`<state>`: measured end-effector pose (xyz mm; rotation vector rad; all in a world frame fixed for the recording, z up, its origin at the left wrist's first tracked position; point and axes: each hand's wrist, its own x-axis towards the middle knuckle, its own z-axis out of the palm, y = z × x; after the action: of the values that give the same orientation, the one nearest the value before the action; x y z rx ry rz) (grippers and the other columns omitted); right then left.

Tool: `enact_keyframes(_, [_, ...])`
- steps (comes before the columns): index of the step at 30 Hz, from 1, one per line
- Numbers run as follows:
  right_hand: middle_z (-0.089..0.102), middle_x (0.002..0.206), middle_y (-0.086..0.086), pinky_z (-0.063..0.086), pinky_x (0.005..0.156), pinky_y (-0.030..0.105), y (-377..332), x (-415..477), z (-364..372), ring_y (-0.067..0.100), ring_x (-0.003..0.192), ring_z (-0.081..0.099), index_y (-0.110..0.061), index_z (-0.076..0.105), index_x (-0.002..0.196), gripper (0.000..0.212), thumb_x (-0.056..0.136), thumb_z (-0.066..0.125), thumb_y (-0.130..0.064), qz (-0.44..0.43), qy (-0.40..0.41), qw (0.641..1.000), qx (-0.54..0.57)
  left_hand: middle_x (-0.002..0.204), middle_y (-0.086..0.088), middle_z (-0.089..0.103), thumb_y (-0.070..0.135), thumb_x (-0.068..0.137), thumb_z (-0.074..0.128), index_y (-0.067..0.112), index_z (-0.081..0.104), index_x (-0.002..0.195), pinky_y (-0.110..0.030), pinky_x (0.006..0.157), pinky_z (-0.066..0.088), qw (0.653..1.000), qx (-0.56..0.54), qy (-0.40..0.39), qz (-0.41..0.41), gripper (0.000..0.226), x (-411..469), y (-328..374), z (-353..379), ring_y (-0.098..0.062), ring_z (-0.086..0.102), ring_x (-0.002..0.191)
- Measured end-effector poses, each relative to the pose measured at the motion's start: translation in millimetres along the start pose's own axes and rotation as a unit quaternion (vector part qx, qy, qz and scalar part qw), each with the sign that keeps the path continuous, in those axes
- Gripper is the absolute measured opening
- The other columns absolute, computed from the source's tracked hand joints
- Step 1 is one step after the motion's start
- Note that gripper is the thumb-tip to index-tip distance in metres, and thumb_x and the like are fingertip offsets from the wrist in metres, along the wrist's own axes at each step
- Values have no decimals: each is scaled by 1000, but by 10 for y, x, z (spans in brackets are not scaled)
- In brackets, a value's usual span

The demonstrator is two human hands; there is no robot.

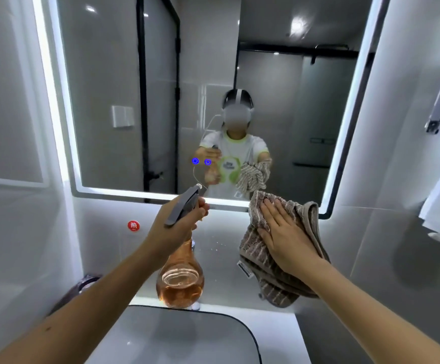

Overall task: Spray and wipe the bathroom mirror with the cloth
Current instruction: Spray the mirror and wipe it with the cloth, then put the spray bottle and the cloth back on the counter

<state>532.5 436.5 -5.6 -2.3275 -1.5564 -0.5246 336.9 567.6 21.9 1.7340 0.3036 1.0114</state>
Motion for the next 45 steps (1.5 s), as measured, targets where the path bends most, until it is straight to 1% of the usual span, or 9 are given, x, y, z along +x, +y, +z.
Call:
enact_keyframes(4, [-12,154,-5,-15,107,20,79,-276,-7,3,134,-22,-16,-5,146,57,100,24,-33,13,-27,1000,8,92,-1,69,15,85,59,16,63,92,-34,79,51,1000,4,-10,-15,9,-205,-32,210,-16,65,92])
enact_keyframes(11, [-19,150,-11,-11,114,29,176,-671,-75,3,131,-27,-20,-11,144,56,100,19,-36,45,-40,998,-25,85,7,71,31,71,55,25,62,86,-33,78,53,999,-9,-34,-19,18,-432,-63,531,-16,65,91])
enact_keyframes(16, [-16,152,-9,-11,112,33,195,-989,-5,2,128,-27,-23,-18,140,59,89,-6,-49,90,-53,992,-65,94,1,68,16,87,56,24,61,88,-33,78,52,998,2,-67,-12,10,-512,-130,677,-22,63,97])
enact_keyframes(21, [-13,154,-9,-5,113,31,146,-1535,156,2,135,-19,-21,-10,145,56,100,18,-38,151,-103,982,-38,101,-4,68,28,78,55,19,61,95,-31,78,53,992,2,-125,-15,20,-844,-292,809,-19,63,97])
enact_keyframes(29, [-11,154,-8,-8,112,30,54,-2596,649,1,133,-20,-20,-9,145,55,99,15,-40,183,-185,965,19,97,4,67,28,78,57,14,60,104,-27,80,52,986,24,-154,-61,30,-1664,-627,1064,-5,63,88])
enact_keyframes(33, [-9,155,-7,-5,115,33,131,-3035,830,6,139,-14,-19,-6,146,56,100,21,-37,184,-227,955,47,95,13,63,21,80,54,16,58,105,-10,74,44,990,41,-127,-55,26,-2146,-719,1274,4,60,88])
enact_keyframes(37, [-9,154,-9,-10,112,31,238,-3356,951,4,139,-14,-21,-5,146,55,100,20,-38,170,-257,948,78,101,15,60,24,83,51,18,54,111,-6,77,40,990,84,-91,-64,29,-2593,-847,1519,4,57,93])
enact_keyframes(42, [-7,155,-6,-13,111,31,325,-3596,1158,7,140,-13,-19,-3,146,56,99,20,-38,132,-283,946,86,100,19,59,26,82,52,18,53,110,-14,73,45,987,109,-38,-109,29,-2979,-1045,1776,2,58,90])
enact_keyframes(45, [-9,155,-5,-14,110,32,319,-3681,1336,8,140,-15,-20,-5,146,56,100,18,-39,121,-320,936,77,88,16,57,25,83,52,23,51,106,-19,59,43,983,120,-13,-140,23,-3117,-1182,1850,-16,57,69])
